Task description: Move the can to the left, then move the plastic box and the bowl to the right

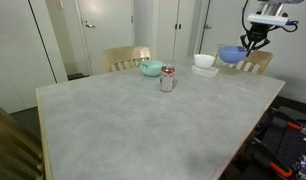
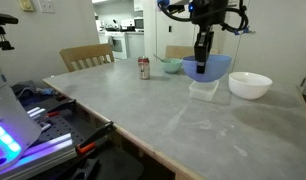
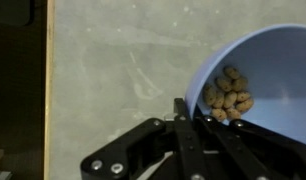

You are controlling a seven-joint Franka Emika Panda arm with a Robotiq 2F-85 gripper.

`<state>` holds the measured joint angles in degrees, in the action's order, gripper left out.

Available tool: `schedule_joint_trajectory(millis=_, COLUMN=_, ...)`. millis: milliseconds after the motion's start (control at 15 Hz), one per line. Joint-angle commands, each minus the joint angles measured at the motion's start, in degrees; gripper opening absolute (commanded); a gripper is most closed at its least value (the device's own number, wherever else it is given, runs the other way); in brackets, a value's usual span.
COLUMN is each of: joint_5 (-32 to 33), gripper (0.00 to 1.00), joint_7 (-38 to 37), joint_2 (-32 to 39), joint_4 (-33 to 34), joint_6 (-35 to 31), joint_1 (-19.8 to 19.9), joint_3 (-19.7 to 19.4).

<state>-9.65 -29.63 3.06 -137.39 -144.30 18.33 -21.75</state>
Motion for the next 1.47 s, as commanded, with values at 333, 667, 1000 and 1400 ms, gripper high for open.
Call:
schedule_joint_trajectory(millis=333, joint_5=-11.39, gripper=0.01, joint_7=5.28, joint_2=5.04, joint_4=-3.21, joint_6=-8.43, joint_1=4.58, joint_3=-1.89)
schedule_joint_trajectory(millis=667, joint_5=-23.04, gripper=0.01, joint_7=11.15, joint_2=9.84, joint_4=-3.69, joint_6=-11.61, joint_1=7.68, joint_3=-0.77)
schedule_joint_trajectory(millis=1000, joint_5=-31.01, gripper=0.01, joint_7=15.38, joint_2=14.39, joint_4=-2.79, joint_6=-11.81, joint_1=8.71, joint_3=0.37)
schedule_joint_trajectory(millis=1400, joint_5=-33.65, gripper=0.01, joint_7=16.16, joint_2=15.96, joint_4=-1.7, joint_6=-11.61, joint_1=8.65, joint_3=1.12)
